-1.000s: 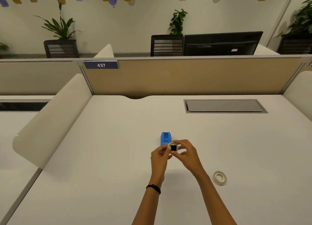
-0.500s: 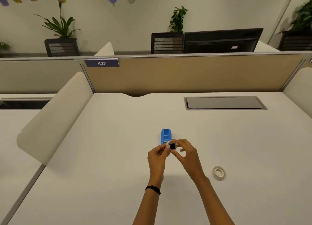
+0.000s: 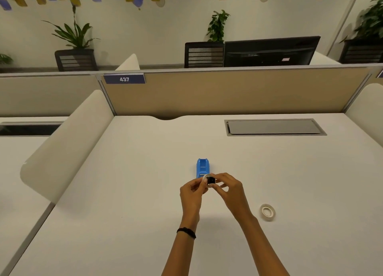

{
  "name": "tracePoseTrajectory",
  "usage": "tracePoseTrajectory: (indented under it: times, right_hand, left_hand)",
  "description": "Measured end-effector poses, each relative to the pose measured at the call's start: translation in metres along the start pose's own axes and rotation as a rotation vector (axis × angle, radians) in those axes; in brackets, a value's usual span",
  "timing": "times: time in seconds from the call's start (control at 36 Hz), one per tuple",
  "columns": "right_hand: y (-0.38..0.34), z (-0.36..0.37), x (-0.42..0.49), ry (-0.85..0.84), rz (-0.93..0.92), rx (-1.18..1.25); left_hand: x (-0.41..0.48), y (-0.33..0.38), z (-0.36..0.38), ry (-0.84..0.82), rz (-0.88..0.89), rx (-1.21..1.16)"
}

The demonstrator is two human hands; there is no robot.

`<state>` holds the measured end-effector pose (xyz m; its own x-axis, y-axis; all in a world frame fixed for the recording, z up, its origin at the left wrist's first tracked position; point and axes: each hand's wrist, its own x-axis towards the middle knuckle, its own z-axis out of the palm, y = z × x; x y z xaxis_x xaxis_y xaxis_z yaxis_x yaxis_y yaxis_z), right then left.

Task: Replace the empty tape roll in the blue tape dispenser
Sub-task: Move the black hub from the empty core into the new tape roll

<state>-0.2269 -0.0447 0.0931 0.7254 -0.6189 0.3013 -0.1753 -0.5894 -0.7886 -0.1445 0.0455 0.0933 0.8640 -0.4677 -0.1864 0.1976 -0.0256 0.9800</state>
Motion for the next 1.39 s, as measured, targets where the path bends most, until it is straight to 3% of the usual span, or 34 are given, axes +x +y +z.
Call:
tracePoseTrajectory:
  times: [0.92,1.39]
  right_hand:
    - [0.01,-0.002,0.009,0.092,0.226,0.243]
    - [0.022,-0.002,0.007,-0.01,0.227,0.231]
  left_hand:
    - [0.005,0.004,0.001,-0.052,0.018,-0.075]
    - [0.007,-0.012,0.011,-0.25,-0.053,-0.001]
